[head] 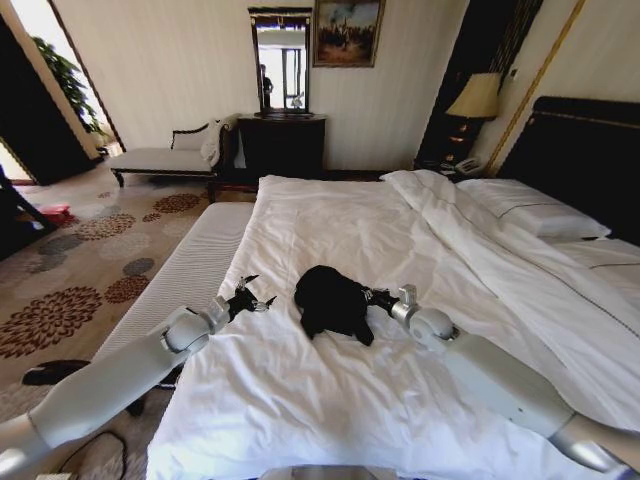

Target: Fold the clothes on the bed.

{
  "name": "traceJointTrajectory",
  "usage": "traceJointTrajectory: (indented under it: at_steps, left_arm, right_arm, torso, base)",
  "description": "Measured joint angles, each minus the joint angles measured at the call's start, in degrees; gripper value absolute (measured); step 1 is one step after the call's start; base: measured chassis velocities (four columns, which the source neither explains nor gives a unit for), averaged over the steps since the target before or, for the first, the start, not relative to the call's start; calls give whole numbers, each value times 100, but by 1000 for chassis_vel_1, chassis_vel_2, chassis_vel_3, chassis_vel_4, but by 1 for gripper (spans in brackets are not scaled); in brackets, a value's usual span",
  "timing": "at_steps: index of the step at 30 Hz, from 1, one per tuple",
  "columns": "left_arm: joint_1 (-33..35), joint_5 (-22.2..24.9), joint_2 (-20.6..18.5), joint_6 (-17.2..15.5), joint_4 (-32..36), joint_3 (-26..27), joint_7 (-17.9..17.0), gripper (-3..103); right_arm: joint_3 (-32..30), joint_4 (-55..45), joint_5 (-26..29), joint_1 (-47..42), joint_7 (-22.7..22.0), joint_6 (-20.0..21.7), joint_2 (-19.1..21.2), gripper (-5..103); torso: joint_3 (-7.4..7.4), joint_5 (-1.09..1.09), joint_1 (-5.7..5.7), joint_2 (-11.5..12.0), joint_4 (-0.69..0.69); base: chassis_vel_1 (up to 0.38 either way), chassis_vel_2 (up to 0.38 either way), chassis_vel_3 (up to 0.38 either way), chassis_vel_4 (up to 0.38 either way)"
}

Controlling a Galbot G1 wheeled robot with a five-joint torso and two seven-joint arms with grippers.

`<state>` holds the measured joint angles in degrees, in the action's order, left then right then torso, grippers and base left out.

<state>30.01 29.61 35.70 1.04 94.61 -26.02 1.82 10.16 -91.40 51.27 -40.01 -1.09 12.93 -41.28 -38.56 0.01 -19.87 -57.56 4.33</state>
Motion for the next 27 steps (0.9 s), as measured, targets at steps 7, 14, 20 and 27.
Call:
traceJointTrajectory:
  at_steps: [7,14,20,27]
  left_arm:
    - [-200,190,341,-125,-127,-340,-90,99]
    - [-499,125,702,-116,-484,-592,-182,97]
    - [-709,142,967,-100,-768,-768,-200,101]
    - [-806,137,1328,-67,-1089,-957,-196,98]
  right_arm:
    - [79,-13,-4,99,0,0,39,0]
    - [89,-22,9,126,-13,1,6,0]
    - [87,-28,9,99,-22,3,-44,0]
    - [78,-35,20,90,-26,6,-49,0]
  torso:
    - [0,-2,0,0,-3]
    - [0,-1,0,0,-1]
    - [0,-1,0,0,-1]
    - [0,-1,0,0,-2]
  base:
    - [0,0,0,0]
    - [0,0,0,0]
    - [0,0,0,0]
    - [0,0,0,0]
